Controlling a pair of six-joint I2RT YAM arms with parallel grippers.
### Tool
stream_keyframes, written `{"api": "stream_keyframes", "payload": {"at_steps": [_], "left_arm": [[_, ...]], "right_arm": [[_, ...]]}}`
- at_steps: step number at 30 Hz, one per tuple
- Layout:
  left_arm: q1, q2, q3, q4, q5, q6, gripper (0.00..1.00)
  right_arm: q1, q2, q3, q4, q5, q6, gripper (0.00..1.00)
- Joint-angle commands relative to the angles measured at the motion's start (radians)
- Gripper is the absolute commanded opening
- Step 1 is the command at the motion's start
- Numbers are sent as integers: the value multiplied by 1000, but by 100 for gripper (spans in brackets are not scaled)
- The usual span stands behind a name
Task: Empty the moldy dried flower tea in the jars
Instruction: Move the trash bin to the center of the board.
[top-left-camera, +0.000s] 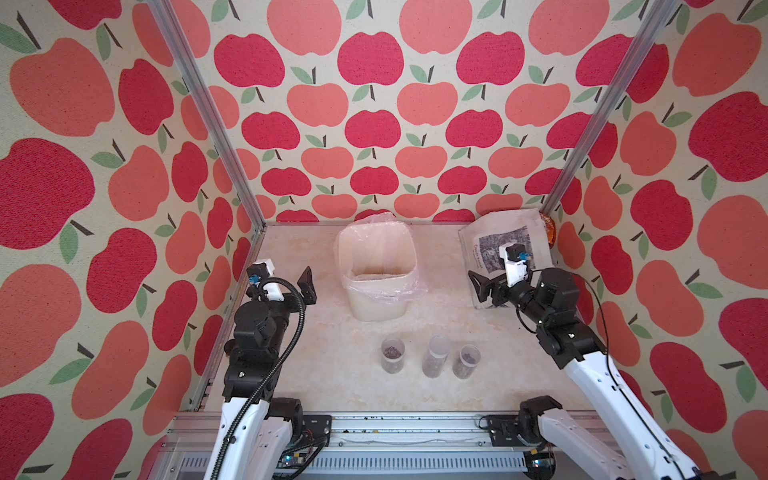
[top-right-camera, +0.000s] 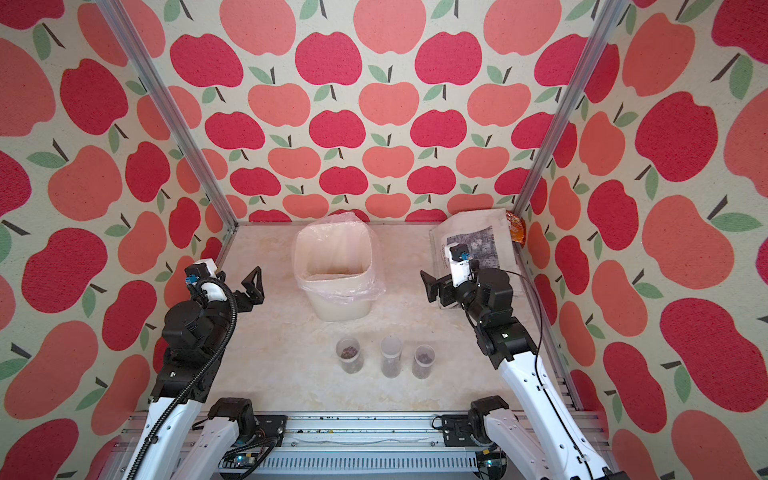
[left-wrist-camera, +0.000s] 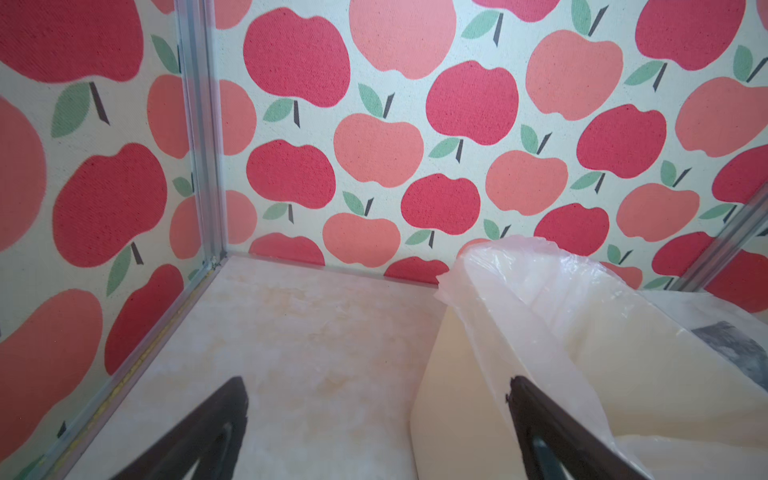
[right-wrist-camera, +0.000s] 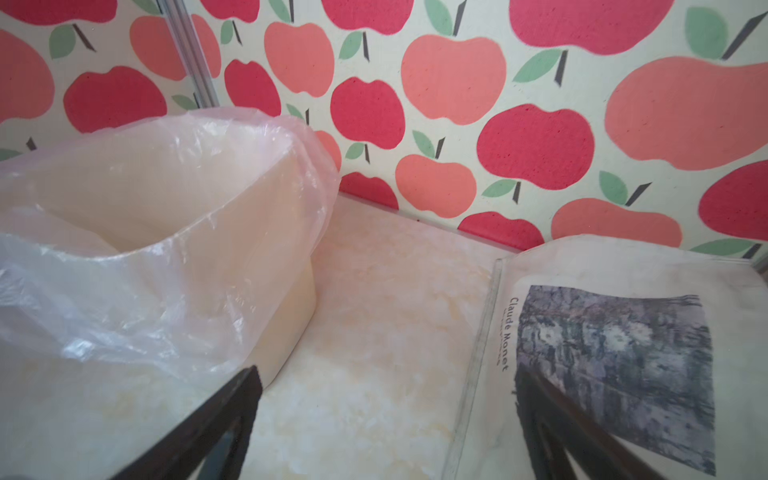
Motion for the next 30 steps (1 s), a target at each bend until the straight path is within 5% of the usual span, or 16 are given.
{"api": "stream_keyframes", "payload": {"at_steps": [1, 8, 19, 30], "left_arm": [[-6, -22, 45, -210, 117, -69, 99], [-83, -100, 16, -288, 240, -139, 100], [-377, 20, -103, -90, 92, -99, 99], [-339, 287, -116, 172, 89, -111, 100]], "right_arm": [[63, 23, 48, -143, -55, -43, 99], [229, 133, 56, -152, -108, -78, 99], [363, 340, 34, 160, -50, -1, 99], [369, 511, 58, 383, 17, 69, 99]]}}
